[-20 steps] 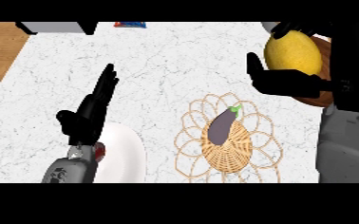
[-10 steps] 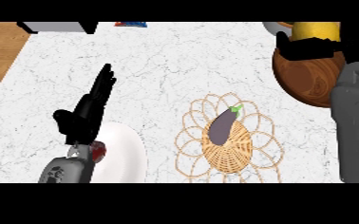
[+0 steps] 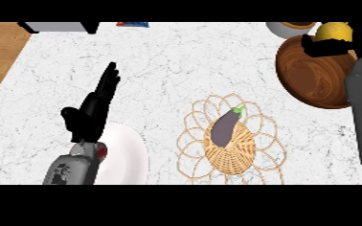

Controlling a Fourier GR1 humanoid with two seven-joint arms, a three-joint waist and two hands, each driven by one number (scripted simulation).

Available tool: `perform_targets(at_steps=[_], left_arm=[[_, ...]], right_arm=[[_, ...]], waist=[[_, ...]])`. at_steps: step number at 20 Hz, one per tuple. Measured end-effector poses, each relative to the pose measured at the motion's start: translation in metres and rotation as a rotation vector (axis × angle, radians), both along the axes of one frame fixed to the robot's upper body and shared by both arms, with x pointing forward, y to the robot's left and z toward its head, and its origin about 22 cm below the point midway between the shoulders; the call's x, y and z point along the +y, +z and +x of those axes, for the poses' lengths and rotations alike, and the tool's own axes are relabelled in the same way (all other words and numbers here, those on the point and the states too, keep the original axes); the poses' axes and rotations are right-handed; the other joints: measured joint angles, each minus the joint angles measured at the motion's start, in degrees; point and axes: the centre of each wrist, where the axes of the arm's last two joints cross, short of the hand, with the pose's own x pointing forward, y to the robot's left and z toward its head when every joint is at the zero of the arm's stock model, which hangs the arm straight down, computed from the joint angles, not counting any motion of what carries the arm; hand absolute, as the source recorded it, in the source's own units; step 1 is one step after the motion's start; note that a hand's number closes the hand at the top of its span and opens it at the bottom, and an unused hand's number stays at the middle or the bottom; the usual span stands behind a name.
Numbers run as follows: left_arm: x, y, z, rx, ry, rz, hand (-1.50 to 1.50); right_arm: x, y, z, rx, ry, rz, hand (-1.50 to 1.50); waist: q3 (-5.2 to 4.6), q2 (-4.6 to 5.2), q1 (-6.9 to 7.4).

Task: Pick the lemon from the placemat and place it in the bowl

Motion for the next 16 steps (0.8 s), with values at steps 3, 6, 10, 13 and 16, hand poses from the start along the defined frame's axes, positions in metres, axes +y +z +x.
perform_targets(at_steps=[3, 6, 10, 13, 16], left_arm=[[0.003, 0.006, 0.001, 0.004, 0.0, -0.002, 0.0], [0.004, 0.002, -0.003, 0.001, -0.003, -0.004, 0.0], [0.001, 0.003, -0.004, 0.0, -0.008, -0.005, 0.0], [0.003, 0.01, -0.003, -0.003, -0.012, -0.009, 0.0], [0.008, 0.006, -0.004, 0.0, -0.013, -0.01, 0.0]], right_arm=[[-0.016, -0.017, 0.01, 0.021, -0.024, -0.011, 1.5], [-0.039, -0.034, 0.014, 0.05, -0.049, -0.01, 1.5], [-0.061, -0.06, 0.014, 0.133, -0.038, 0.072, -1.5], [-0.073, -0.075, 0.012, 0.195, 0.0, 0.152, -1.5], [-0.087, -0.087, 0.007, 0.217, 0.068, 0.215, -1.5]], waist=[[0.02, -0.02, 0.11], [0.02, 0.04, 0.32], [0.04, 0.13, 0.51], [0.07, 0.15, 0.59], [0.1, 0.23, 0.67]])
